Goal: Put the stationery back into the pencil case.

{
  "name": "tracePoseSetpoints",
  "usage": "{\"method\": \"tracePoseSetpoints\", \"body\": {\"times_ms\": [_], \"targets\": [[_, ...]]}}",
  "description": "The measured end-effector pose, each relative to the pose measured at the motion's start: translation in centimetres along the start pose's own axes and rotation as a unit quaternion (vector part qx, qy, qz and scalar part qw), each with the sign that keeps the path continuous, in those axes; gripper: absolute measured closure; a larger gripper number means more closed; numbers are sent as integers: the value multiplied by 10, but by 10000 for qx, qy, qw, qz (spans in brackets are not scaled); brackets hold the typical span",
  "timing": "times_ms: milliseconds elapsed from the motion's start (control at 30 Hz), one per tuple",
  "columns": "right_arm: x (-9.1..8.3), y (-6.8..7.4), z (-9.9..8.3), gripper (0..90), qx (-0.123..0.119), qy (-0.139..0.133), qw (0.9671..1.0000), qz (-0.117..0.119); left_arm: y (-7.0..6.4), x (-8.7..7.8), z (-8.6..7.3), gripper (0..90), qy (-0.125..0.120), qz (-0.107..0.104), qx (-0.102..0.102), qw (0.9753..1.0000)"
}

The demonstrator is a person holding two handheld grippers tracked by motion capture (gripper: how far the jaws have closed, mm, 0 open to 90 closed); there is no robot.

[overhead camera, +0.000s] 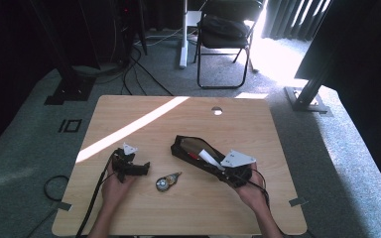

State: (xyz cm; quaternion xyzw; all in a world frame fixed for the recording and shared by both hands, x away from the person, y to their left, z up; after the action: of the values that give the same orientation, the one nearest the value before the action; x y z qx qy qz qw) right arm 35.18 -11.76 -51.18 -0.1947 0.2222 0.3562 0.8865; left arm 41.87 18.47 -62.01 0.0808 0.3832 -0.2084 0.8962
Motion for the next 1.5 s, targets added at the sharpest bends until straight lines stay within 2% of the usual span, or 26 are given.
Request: {"method": "tracePoseSetpoints", "body": {"times_ms": [367, 1500], "targets": [[3, -9, 7, 710, -52, -7, 10000, -54, 0, 0, 0, 23, 0, 0, 0, 10000], [19, -26, 16, 710, 101, -50, 9999, -86, 0, 0, 0, 23, -1, 0, -1, 10000]]}}
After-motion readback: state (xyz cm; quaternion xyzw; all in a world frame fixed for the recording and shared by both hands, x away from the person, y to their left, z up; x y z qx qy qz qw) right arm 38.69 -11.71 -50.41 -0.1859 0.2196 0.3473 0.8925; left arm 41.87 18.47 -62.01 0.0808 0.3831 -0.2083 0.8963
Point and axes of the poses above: each handheld gripper's, and its own axes: x roughly forward along the jaws, z roughly out of its top, y roughly to its left, the point moved 9 cm from there along x, roughly forward along the jaws, and after that the axes turned 3 degrees about -z, right-handed, at the moved point
